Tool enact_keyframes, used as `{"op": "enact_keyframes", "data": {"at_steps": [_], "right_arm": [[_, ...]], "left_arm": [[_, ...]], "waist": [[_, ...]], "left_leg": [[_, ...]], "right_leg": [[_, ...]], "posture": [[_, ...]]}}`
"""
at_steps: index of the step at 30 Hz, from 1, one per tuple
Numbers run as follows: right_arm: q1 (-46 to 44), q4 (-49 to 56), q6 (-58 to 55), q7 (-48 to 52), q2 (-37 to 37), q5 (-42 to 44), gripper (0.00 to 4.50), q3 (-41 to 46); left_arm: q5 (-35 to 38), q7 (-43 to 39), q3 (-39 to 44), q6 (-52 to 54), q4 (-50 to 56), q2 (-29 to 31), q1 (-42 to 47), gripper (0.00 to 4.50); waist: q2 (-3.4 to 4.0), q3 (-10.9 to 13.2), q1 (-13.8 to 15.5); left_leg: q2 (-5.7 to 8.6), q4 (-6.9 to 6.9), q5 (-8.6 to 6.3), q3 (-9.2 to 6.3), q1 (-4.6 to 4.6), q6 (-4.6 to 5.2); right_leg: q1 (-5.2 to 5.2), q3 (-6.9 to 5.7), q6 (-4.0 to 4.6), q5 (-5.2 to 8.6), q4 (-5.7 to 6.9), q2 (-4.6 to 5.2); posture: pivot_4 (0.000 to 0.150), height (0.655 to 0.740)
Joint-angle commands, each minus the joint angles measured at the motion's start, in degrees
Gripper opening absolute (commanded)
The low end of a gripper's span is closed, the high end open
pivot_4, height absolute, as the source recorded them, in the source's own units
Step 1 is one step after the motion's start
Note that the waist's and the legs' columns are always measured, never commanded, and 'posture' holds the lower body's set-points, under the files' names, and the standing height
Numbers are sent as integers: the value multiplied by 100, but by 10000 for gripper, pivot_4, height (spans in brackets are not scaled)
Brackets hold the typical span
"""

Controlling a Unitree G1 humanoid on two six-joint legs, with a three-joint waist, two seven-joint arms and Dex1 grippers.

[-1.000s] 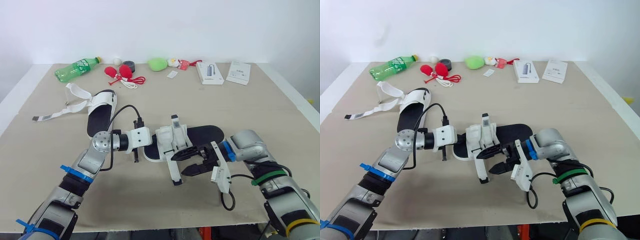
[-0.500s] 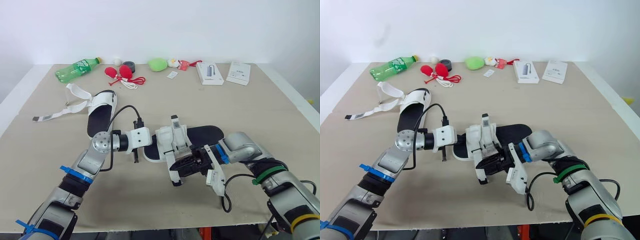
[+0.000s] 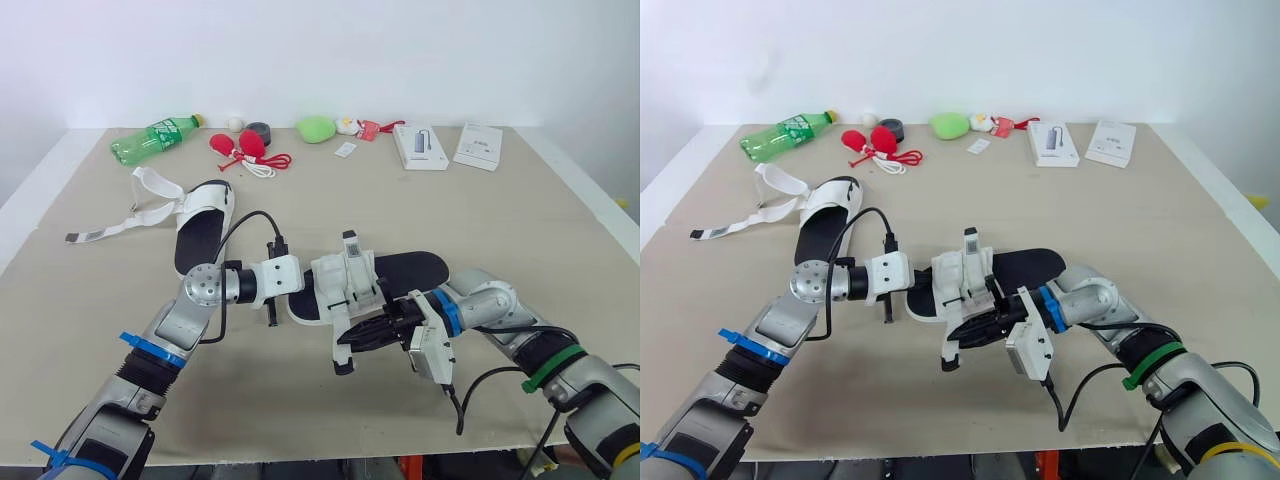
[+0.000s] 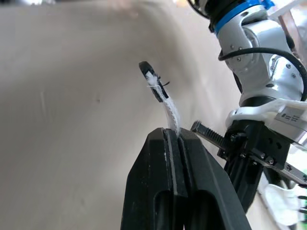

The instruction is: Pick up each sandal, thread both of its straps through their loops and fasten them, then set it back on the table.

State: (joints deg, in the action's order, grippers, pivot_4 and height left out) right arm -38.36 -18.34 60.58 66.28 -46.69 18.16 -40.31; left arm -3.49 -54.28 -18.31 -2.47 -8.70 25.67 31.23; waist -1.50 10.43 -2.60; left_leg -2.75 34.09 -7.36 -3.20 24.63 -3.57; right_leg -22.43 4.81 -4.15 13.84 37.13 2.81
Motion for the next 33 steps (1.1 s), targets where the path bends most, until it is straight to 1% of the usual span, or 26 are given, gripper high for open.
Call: {"op": "enact_keyframes", "data": {"at_steps": [1,4,6,7,10,14,16,23,33], "right_arm": [[238,665,-936,347,-49,711,1692,300],[286,1125,-2115,181,72,1269,1692,695],[220,1237,-2656,118,160,1432,1692,862],[181,1262,-2827,146,196,1430,1692,917],[126,1458,-3819,81,367,1542,1692,1241],[-124,1198,-5032,-215,706,1418,1692,1654],[-285,970,-5339,-311,863,1218,1692,1779],[-679,199,-5606,-317,1299,474,1692,1990],[-1006,-895,-4911,-452,1570,-763,1692,2126]], "left_arm": [[-82,-56,-124,10,-28,16,-58,0],[-89,-57,-135,-1,-31,16,-68,0],[-88,-57,-142,1,-26,7,-76,0],[-89,-58,-147,-2,-29,1,-74,0],[-95,-49,-158,-4,-53,-26,-47,0],[-99,-30,-147,-5,-83,-45,-13,0],[-96,-26,-138,0,-59,-35,-38,0],[-80,-38,-126,28,-12,-20,-69,0],[-54,-33,-95,64,53,-2,-99,0]], "waist": [[0,0,1],[0,0,3],[0,0,6],[0,0,6],[0,0,6],[0,0,6],[0,0,10],[0,0,7],[0,0,-4]], "left_leg": [[0,0,0,0,0,0],[0,0,0,0,0,1],[0,0,-1,-1,1,1],[0,0,-1,-1,1,1],[0,1,-1,0,1,1],[0,0,-1,-1,2,1],[0,0,-1,-1,3,1],[-1,0,-1,-1,7,1],[-1,1,0,0,7,1]], "right_leg": [[0,0,0,0,0,0],[0,0,0,2,0,0],[-1,-1,0,2,0,0],[-1,-1,1,1,0,0],[0,-1,2,0,0,1],[-3,-2,2,1,0,1],[-3,-3,2,0,0,1],[-10,-6,1,0,0,-1],[-14,-5,0,-6,1,-3]], "posture": [[1500,7400],[1500,7400],[1500,7400],[1500,7400],[1500,7400],[1500,7400],[1500,7400],[1500,7400],[1500,7400]]}}
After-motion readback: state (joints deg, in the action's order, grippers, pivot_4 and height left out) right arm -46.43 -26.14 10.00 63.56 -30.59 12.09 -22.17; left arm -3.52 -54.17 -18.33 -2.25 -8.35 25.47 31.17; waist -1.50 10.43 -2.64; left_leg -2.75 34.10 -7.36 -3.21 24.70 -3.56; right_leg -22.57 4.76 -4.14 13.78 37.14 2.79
